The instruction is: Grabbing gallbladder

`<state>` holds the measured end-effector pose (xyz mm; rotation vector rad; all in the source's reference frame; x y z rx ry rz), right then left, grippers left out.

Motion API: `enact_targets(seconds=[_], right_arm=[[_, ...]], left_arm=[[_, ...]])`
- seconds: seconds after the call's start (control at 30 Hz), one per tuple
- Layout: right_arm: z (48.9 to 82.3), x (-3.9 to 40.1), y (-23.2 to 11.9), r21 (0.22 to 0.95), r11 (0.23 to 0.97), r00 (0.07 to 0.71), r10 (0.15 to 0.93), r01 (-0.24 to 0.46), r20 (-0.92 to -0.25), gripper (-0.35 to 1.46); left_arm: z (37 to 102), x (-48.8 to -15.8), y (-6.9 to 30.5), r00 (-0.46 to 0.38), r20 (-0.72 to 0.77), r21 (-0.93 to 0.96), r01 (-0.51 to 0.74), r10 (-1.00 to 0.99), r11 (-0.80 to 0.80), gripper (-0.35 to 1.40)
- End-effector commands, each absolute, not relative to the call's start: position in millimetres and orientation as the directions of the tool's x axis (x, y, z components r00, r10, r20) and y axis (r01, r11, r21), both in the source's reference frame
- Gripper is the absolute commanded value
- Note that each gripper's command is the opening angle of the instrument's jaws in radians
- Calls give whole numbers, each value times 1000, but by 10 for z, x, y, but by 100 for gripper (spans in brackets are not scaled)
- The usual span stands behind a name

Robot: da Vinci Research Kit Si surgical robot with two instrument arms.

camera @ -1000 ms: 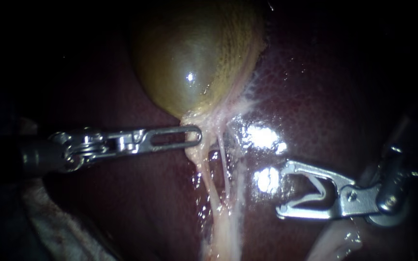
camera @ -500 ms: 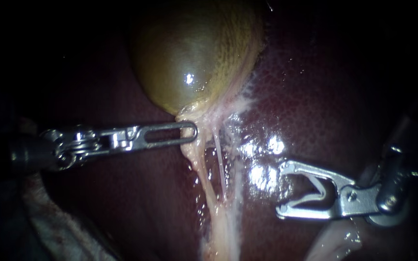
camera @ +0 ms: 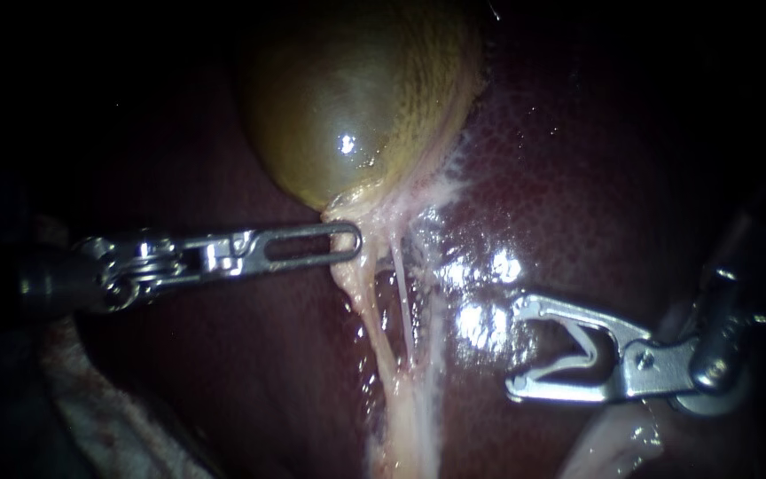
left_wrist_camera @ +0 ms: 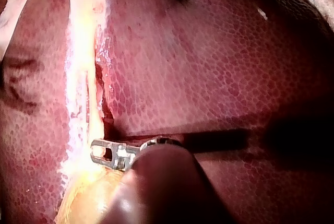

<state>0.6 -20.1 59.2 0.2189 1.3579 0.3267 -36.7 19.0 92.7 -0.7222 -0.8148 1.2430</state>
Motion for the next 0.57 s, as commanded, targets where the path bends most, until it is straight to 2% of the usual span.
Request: enact_targets(seconds=[0.03,0.57], right_arm=[[592,6,-201,340,935,177,354,-103,-918,59],[592,6,-201,340,935,177,354,-103,-918,59]], left_arm=[[927,-367,190,126,136,-837,-517,983,182,-35],[928,-368,190,132,135,-835,-519,982,184,-35]])
